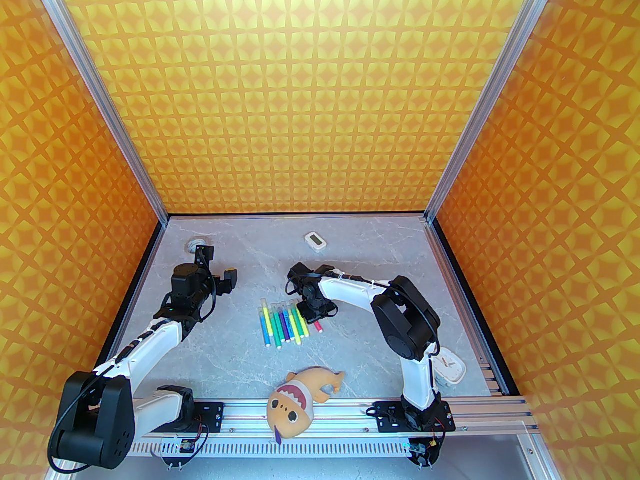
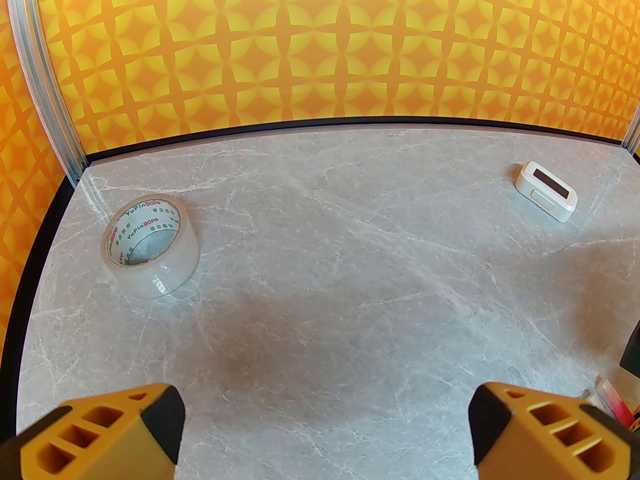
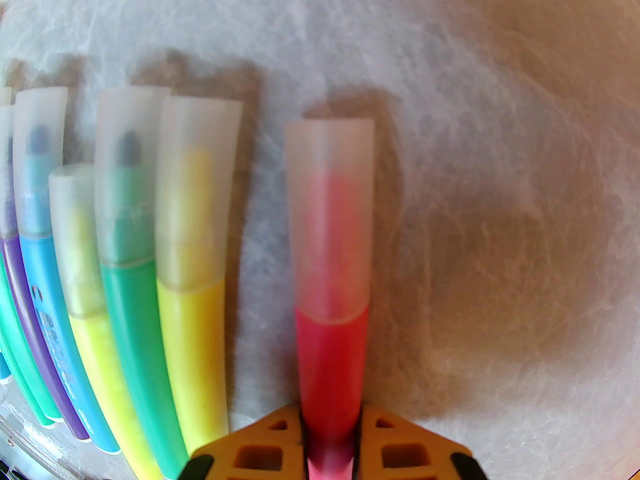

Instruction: Open the pen caps

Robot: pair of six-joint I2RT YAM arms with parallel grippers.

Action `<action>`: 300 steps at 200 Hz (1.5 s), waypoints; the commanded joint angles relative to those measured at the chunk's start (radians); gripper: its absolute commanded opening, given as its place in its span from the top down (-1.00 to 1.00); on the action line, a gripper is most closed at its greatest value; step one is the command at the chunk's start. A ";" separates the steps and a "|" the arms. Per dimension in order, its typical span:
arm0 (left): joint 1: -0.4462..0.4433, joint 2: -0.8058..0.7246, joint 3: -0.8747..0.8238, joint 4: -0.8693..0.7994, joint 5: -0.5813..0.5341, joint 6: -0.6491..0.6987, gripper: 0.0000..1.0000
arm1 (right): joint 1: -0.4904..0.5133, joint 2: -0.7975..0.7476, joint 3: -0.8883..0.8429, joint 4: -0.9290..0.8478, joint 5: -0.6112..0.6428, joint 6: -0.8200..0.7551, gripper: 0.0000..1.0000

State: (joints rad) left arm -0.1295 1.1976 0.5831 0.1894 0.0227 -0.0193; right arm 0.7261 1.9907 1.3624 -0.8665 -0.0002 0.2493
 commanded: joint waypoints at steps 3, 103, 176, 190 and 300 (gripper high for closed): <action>-0.017 0.003 0.025 -0.028 0.055 -0.016 -0.98 | -0.022 0.004 -0.054 0.092 0.027 -0.032 1.00; -0.095 0.072 0.105 -0.043 0.230 -0.119 -0.99 | -0.025 -0.196 -0.057 0.106 -0.062 -0.111 1.00; -0.122 0.119 0.151 0.002 0.463 -0.315 -0.98 | -0.024 -0.300 -0.098 0.247 -0.132 -0.130 1.00; -0.123 0.133 0.166 0.010 0.515 -0.358 -0.98 | -0.024 -0.308 -0.102 0.272 -0.132 -0.130 1.00; -0.154 0.297 0.212 0.235 0.785 -0.624 -0.77 | -0.024 -0.361 -0.111 0.414 -0.203 -0.150 1.00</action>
State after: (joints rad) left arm -0.2714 1.4673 0.7635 0.3313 0.7288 -0.5617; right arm 0.7036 1.6558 1.2560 -0.5034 -0.1612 0.1215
